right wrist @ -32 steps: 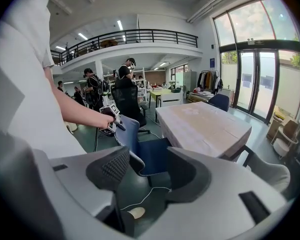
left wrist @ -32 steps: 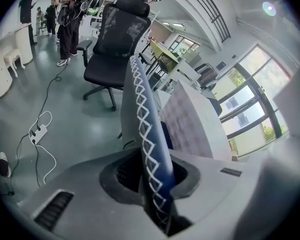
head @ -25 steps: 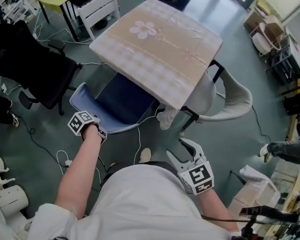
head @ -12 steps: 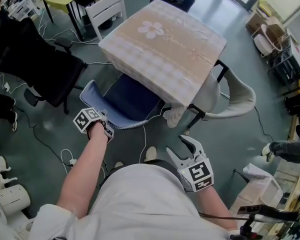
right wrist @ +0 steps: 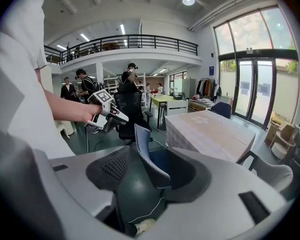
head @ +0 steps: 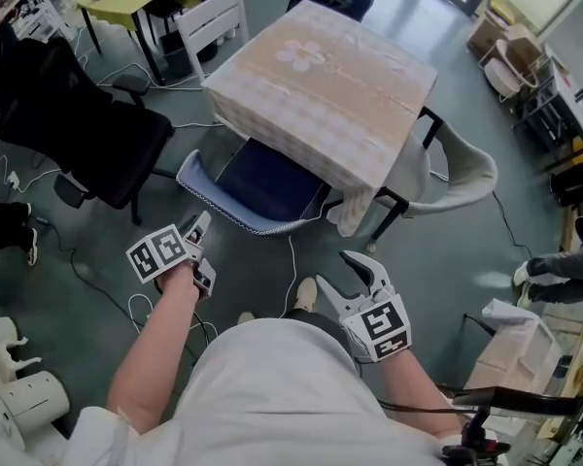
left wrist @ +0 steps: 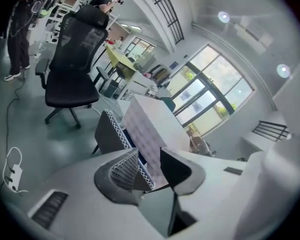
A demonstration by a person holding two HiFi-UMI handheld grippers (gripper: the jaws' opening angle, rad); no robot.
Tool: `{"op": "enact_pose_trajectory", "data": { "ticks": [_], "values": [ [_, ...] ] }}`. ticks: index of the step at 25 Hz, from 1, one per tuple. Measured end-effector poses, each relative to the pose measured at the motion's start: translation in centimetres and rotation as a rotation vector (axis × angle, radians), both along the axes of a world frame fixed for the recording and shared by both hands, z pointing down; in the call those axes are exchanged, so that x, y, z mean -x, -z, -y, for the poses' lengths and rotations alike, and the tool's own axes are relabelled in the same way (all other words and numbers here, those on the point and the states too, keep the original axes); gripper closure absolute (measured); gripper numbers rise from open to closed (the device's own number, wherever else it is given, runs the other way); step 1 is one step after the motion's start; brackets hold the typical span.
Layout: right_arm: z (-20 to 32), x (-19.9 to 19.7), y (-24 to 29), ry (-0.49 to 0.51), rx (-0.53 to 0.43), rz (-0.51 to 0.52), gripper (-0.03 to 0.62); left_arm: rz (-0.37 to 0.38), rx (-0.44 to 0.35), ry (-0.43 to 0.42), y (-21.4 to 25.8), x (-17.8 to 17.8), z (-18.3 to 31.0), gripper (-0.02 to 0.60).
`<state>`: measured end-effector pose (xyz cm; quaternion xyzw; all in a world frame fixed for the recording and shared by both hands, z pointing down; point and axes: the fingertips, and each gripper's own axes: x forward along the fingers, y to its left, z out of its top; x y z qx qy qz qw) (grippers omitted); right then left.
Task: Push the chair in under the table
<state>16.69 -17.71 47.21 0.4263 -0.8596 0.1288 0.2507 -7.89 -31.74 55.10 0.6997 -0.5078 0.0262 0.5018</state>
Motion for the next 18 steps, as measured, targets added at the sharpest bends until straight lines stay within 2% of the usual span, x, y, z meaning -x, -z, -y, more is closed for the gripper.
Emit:
{"op": "enact_pose_trajectory", "data": {
  "ticks": [3, 6, 8, 10, 13, 18],
  "values": [
    [-1.7, 2.6, 0.6, 0.009, -0.009, 0.009, 0.369, -0.016, -0.103, -0.101, 3.0, 0.6, -2.9, 0.454],
    [-3.3, 4.6, 1.0, 0.008, -0.037, 0.007, 0.491, 0.005, -0.216, -0.254, 5.6, 0.4, -6.1, 0.514],
    [-4.5, 5.7, 1.1, -0.002, -0.047, 0.006, 0.542, 0.014, -0.287, -0.380, 7.2, -0.1, -8.6, 0.536],
    [-5.6, 6.9, 1.1, -0.010, -0.055, 0.003, 0.561, 0.025, -0.351, -0.500, 8.7, -0.5, -11.2, 0.569],
    [-7.1, 8.9, 1.2, -0.008, -0.071, 0.003, 0.574, 0.044, -0.413, -0.635, 9.9, -0.4, -14.8, 0.569],
    [-9.6, 12.1, 1.8, 0.004, -0.086, 0.003, 0.579, 0.048, -0.458, -0.724, 10.8, 1.4, -19.2, 0.571]
  ]
}}
